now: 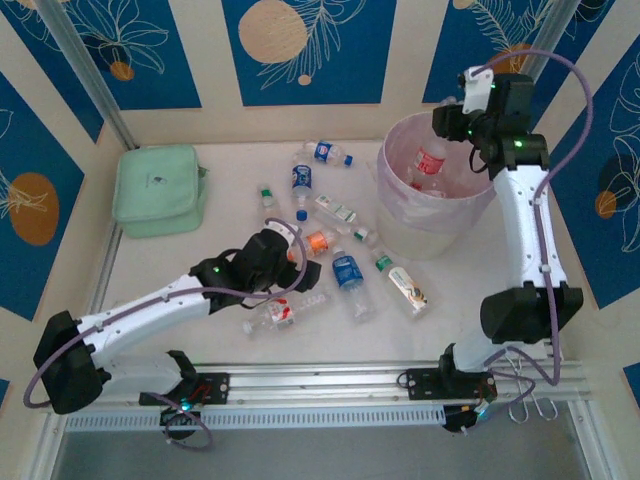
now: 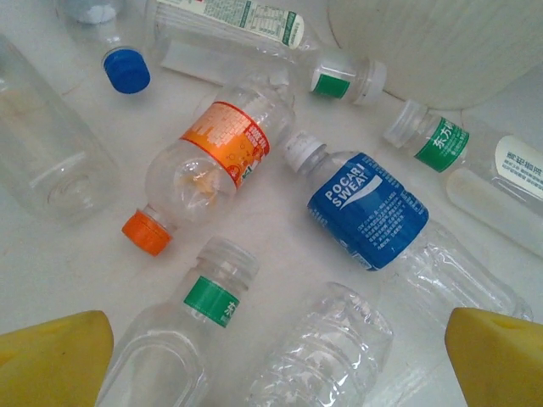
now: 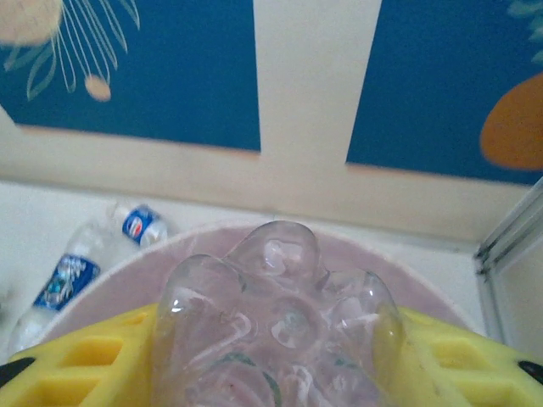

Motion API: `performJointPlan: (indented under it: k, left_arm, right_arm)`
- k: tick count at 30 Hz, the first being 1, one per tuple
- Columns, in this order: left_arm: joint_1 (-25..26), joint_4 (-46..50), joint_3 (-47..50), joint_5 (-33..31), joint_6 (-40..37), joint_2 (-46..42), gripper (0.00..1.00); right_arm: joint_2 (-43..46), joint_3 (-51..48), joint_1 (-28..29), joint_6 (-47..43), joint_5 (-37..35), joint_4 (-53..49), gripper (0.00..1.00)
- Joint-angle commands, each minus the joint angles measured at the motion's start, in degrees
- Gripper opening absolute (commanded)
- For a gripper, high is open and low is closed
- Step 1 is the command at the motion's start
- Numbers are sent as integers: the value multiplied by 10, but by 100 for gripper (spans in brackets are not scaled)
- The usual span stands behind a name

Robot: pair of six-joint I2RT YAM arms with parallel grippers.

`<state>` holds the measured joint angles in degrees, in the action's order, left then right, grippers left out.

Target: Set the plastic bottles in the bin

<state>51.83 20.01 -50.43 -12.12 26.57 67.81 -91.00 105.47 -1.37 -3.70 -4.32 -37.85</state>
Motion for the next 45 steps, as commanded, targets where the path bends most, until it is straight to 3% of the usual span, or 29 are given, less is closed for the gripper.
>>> performJointPlan:
  k: [1,17,20,23,32,37,45]
  left_arm:
    - [-7,8,24,7,24,-25,100]
    - [-43,-5,58,0,45,-21,100]
    - [-55,-6,55,11,46,-15,100]
    - [-62,-6,49,13,41,-9,100]
    - [-78,-10,44,26,43,9,100]
    - [-83,-24,43,39,61,22,100]
    - [-96,-45,47,31,100,29,100]
  right_arm:
    - [-27,0,4,0,18,-50,0]
    - [-152,-106,-10,119,26,-43,1]
    - [-163,-127,-11,129,35,-28,15]
    - [-164,-147,-12,135,40,-13,45]
    - [-125,-134,-36,144,82,-26,71]
    - [-81,-115,-48,152,100,-49,97]
    - [40,-120,-61,163,129,-48,99]
